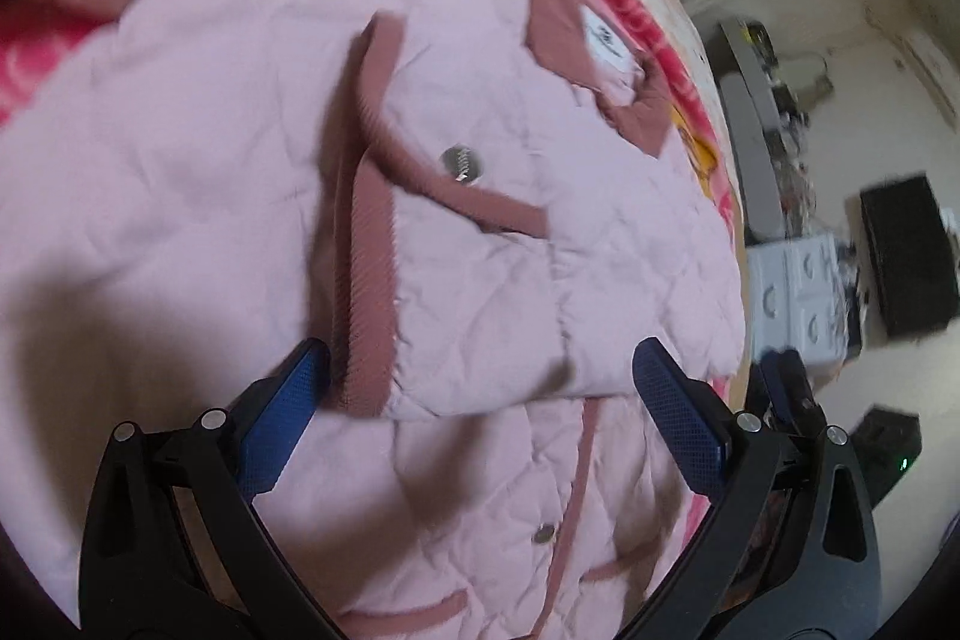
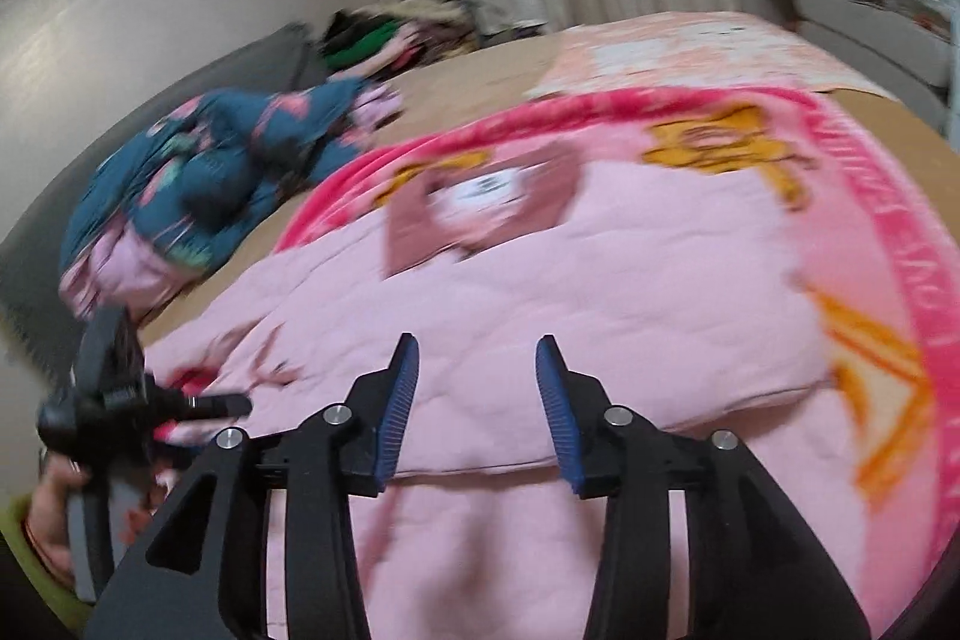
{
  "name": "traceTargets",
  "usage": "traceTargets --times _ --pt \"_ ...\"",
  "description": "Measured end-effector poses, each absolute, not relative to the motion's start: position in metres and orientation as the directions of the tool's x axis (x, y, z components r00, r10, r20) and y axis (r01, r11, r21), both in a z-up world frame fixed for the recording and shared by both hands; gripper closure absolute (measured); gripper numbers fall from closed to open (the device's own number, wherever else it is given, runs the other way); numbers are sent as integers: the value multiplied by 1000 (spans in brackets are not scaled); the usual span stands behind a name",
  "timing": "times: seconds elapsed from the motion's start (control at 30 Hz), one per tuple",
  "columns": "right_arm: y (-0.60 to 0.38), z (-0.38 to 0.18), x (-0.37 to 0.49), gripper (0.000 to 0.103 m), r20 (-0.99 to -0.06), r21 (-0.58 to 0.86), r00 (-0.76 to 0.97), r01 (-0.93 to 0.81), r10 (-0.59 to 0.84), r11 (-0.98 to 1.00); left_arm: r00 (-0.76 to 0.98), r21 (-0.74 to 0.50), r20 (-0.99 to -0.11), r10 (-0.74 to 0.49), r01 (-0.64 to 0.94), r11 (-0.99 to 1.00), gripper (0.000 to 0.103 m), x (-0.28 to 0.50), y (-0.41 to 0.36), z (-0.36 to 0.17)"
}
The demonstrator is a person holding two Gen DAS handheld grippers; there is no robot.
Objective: Fold large clothes
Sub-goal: 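Grasp the trimmed front panel edge with the left tool and fold it inward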
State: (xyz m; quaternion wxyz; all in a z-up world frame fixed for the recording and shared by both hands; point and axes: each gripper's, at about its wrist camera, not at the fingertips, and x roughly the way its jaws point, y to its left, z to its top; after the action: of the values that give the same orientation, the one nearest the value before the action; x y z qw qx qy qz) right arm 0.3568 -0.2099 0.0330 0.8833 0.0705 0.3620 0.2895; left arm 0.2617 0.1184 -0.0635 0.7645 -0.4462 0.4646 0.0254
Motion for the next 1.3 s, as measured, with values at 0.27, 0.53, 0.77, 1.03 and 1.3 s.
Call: traceTargets --times 0.27,0.53,0.77,1.03,1.3 --pt "-264 35 376 59 -583 402 630 -326 514 856 589 -550 -779 -214 -479 684 20 277 103 -60" --pt "-281 44 377 59 -573 373 677 -286 461 883 653 -512 -737 -177 -367 776 83 284 101 -37" --pt "-315 53 383 59 -549 384 722 -229 421 894 760 -465 -638 -123 -254 848 89 302 115 49" --pt "-327 48 392 59 -548 432 716 -200 432 879 809 -327 -587 -45 -185 927 89 293 125 80" --pt "-265 30 397 59 -612 316 659 -304 438 899 718 -296 -696 -25 -254 921 88 287 141 -1"
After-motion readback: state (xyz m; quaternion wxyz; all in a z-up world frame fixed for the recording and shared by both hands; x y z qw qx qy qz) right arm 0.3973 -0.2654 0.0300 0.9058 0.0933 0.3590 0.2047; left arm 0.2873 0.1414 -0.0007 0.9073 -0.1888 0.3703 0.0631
